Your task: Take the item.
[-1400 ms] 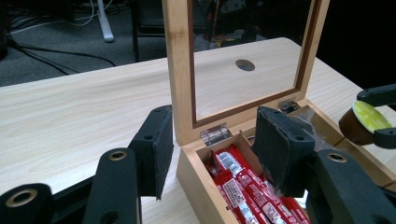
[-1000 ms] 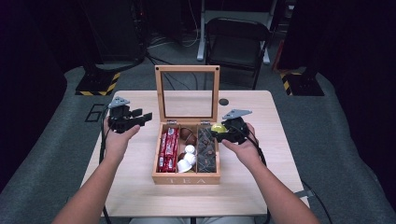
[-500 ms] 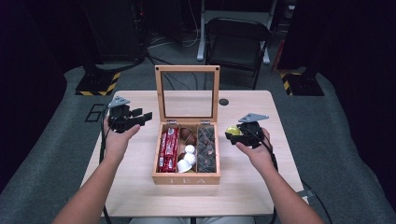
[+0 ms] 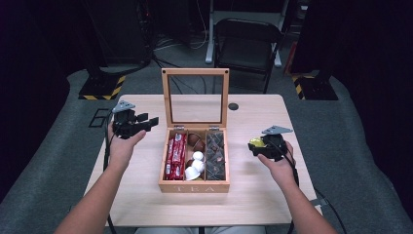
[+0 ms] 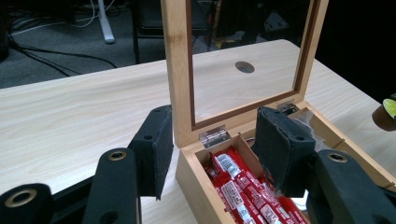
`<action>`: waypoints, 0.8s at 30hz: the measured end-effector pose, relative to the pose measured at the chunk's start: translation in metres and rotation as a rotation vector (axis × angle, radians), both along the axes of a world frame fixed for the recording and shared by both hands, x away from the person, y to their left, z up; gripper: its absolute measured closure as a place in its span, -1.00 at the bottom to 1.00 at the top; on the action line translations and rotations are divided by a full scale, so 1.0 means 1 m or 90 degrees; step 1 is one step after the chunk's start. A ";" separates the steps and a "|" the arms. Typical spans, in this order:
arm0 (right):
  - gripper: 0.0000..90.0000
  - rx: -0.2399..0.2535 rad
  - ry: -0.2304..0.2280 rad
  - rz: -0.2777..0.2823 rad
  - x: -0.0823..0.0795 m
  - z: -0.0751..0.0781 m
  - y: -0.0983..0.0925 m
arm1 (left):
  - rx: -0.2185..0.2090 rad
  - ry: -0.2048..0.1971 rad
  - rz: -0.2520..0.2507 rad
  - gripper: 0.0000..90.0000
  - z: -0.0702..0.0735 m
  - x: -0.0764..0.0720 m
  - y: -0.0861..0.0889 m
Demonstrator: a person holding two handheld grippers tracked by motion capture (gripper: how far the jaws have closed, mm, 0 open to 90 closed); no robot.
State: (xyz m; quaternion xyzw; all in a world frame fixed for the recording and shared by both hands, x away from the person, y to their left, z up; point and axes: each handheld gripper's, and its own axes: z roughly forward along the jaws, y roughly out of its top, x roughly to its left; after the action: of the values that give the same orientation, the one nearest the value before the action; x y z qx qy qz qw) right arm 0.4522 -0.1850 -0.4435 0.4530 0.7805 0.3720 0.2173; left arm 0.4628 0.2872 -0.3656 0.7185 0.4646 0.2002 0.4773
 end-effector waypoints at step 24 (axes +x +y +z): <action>-0.17 -0.017 0.035 -0.073 -0.005 -0.043 -0.029 | 0.004 0.004 0.002 0.04 -0.002 0.000 -0.001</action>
State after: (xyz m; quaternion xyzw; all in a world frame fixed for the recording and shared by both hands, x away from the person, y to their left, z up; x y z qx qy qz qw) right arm 0.4477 -0.2136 -0.4864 0.5041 0.7637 0.3361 0.2227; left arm 0.4631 0.2861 -0.3677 0.7197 0.4667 0.2005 0.4734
